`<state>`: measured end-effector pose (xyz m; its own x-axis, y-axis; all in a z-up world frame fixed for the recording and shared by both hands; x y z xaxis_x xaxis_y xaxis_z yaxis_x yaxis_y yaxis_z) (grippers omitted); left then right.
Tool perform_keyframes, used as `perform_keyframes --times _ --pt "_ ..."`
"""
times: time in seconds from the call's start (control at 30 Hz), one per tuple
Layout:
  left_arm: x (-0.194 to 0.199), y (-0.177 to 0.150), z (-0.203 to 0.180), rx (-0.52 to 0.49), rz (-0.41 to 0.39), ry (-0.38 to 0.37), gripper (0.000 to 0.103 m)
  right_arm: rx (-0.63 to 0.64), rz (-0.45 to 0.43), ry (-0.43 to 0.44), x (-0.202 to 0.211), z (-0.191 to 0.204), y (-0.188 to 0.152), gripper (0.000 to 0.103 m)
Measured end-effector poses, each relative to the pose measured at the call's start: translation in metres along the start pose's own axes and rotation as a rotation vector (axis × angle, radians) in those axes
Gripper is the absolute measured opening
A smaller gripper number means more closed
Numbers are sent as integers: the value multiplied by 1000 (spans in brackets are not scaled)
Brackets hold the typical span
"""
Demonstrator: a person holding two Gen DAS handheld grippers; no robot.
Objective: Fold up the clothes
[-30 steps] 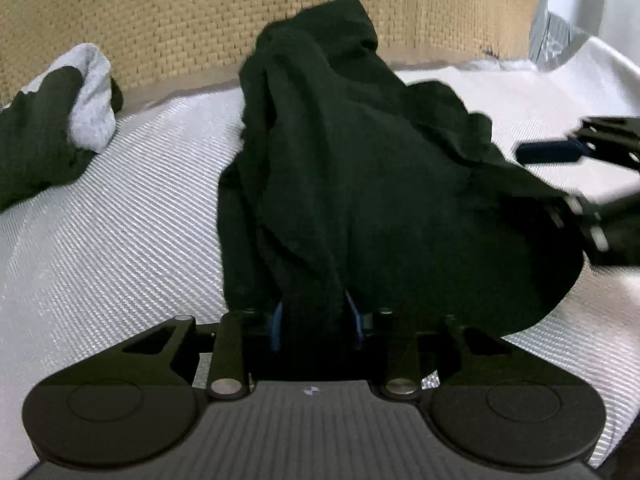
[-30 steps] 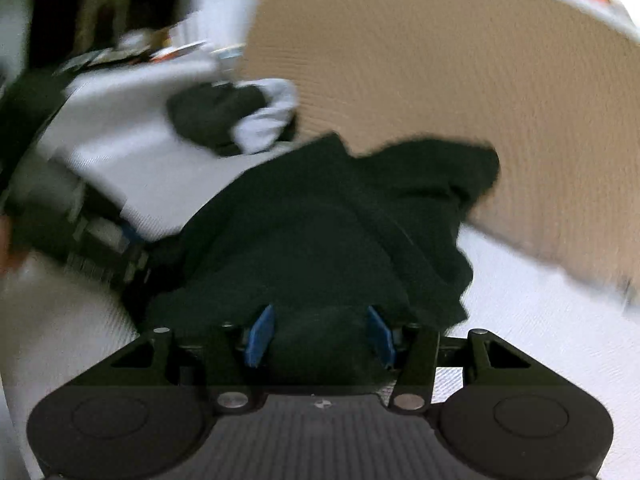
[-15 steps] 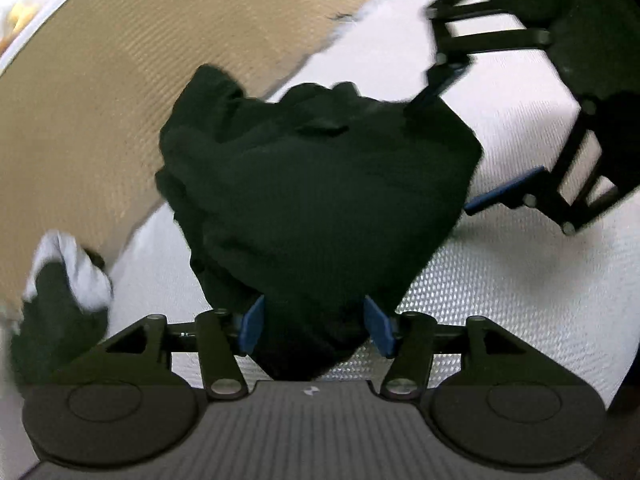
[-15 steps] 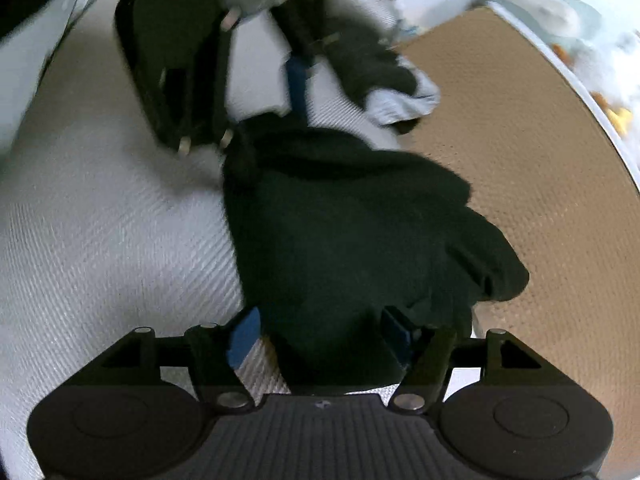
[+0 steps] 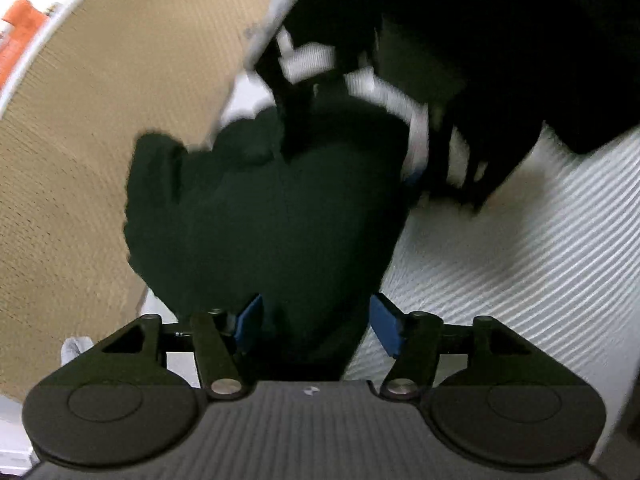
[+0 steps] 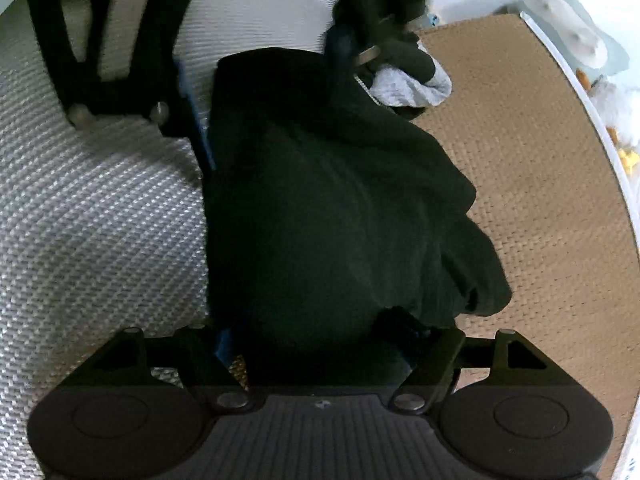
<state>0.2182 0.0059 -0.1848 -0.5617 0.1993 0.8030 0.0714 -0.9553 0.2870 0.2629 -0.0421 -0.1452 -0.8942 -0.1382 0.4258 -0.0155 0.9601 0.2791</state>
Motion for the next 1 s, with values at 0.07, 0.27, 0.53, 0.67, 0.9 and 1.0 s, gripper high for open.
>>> perform_keyframes --times 0.07,0.27,0.53,0.67,0.9,1.0 --pt "-12 -3 6 17 13 7 62 -5 -7 12 -2 -4 -2 78" --pt "-30 -2 14 26 20 22 64 -6 -22 71 -15 -11 1 80" --pt "-39 2 9 -54 49 11 64 6 -40 147 -31 -19 6 85" --pt "-44 6 4 -75 75 24 62 89 -31 154 -36 -15 16 85" --pt "-45 4 0 -81 68 10 59 200 -26 214 -52 -17 34 85" --pt "-47 4 -3 -100 71 9 56 235 -25 243 -57 -18 41 85"
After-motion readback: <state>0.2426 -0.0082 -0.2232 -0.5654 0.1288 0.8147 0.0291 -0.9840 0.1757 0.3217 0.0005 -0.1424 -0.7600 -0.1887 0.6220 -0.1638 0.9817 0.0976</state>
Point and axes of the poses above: each gripper's, at about its wrist camera, not at the fingertips, and x roughly against the way its jaws point, z to its left, y to its top, the point moved 2 cm from there along -x, roughly the way its jaws point, and after that the axes turned 10 degrees about -y, right-handed, at the moved point
